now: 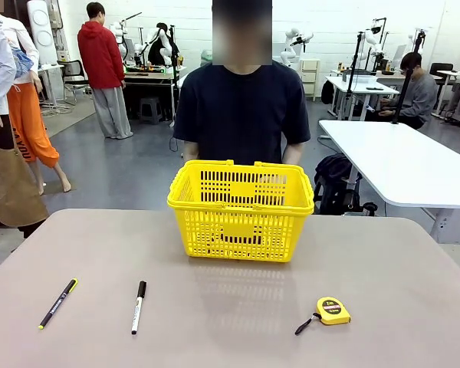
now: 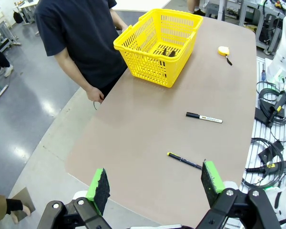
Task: Place the items the person wants into the basket.
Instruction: Pick up the item the person points to and place it in the Market Basket.
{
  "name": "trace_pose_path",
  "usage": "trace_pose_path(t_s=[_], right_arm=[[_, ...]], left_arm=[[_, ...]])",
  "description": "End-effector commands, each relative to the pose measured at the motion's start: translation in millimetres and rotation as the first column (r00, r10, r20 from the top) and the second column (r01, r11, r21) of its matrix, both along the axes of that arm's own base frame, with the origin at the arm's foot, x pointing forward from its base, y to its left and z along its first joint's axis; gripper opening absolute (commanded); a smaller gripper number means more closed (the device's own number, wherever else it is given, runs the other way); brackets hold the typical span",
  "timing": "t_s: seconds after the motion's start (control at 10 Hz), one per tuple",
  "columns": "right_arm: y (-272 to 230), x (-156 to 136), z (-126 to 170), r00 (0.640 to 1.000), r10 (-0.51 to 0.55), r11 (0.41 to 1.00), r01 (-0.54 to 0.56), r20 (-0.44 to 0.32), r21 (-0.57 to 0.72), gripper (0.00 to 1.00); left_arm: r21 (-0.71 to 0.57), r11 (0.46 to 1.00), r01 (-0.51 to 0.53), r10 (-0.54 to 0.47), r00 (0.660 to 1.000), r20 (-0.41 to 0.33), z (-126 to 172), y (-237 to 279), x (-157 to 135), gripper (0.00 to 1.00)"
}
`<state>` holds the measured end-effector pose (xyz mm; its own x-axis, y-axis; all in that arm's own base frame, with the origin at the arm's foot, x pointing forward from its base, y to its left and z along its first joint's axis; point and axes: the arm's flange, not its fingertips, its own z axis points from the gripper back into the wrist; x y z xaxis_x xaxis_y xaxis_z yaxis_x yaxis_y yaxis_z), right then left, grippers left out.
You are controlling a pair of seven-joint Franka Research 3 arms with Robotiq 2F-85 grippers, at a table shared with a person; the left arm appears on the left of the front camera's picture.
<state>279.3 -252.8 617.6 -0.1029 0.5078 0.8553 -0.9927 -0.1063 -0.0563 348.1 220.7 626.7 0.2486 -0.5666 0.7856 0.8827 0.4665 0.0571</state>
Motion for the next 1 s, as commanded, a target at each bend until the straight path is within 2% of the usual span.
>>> trace_pose_path(t_s=[0.0, 0.1, 0.2, 0.3, 0.4, 0.6, 0.9], right_arm=[[-15, 22, 3, 0.987, 0.06, 0.943, -0.007, -0.151, 0.332, 1.0], [-11, 22, -2, 0.989, 0.017, 0.936, 0.036, -0.147, 0.35, 1.0], [-6, 20, -8, 0.984, -0.09, 0.927, 0.139, -0.153, 0.348, 1.0], [-3, 16, -13, 0.959, -0.238, 0.892, 0.278, -0.154, 0.356, 1.0], [1, 11, -19, 0.941, -0.317, 0.882, 0.339, -0.119, 0.327, 1.0], [6, 1, -24, 0.924, -0.376, 0.882, 0.379, -0.069, 0.281, 1.0], [7, 1, -25, 0.913, -0.404, 0.892, 0.408, -0.063, 0.193, 1.0]], left_arm=[[-0.013, 1.0, 0.017, -0.017, 1.0, 0.023, -1, 1, 0, 1.0], [-0.013, 1.0, 0.017, -0.017, 1.0, 0.023, -1, 1, 0, 1.0], [-0.013, 1.0, 0.017, -0.017, 1.0, 0.023, -1, 1, 0, 1.0], [-0.013, 1.0, 0.017, -0.017, 1.0, 0.023, -1, 1, 0, 1.0], [-0.013, 1.0, 0.017, -0.017, 1.0, 0.023, -1, 1, 0, 1.0], [-0.013, 1.0, 0.017, -0.017, 1.0, 0.023, -1, 1, 0, 1.0], [-0.013, 1.0, 0.017, -0.017, 1.0, 0.023, -1, 1, 0, 1.0]])
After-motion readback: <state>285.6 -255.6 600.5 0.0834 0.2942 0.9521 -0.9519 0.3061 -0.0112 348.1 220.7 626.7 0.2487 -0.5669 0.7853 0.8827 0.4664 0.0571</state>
